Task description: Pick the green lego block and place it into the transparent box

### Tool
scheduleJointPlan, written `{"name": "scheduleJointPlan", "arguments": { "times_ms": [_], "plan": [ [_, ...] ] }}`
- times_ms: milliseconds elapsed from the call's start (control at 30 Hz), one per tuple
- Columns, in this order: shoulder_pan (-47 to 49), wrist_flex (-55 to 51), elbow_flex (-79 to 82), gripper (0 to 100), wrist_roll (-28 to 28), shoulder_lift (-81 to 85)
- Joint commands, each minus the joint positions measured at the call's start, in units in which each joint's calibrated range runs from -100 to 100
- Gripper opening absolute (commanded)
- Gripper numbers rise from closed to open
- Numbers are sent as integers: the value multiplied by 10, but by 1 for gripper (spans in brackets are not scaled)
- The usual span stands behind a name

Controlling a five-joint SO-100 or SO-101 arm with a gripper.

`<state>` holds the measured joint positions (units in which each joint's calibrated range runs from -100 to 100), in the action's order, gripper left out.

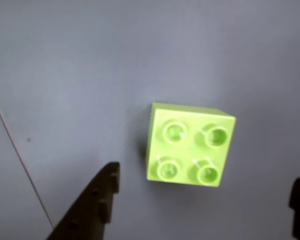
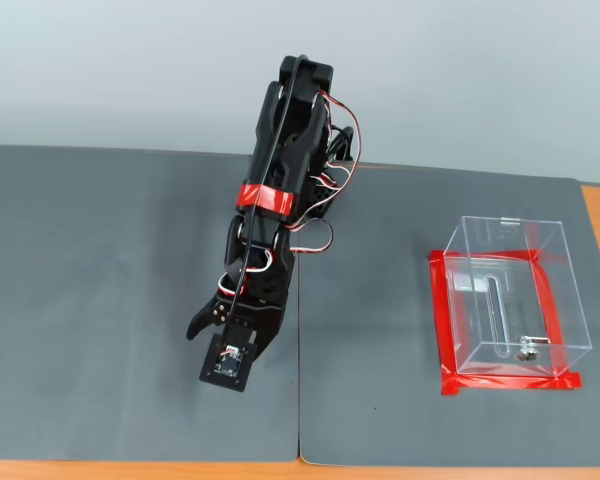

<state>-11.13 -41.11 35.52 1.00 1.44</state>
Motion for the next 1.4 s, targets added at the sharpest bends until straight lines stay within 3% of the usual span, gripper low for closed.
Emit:
{"name": "scheduleJointPlan", "arguments": {
  "times_ms": [0,667,967,1367],
  "plan": [
    [2,10,-29,38,2,-11],
    [-5,18,-74,37,2,-79],
    [-5,17,-73,13,-1,-78],
    [-5,13,-64,10,1,-56]
  ]
}}
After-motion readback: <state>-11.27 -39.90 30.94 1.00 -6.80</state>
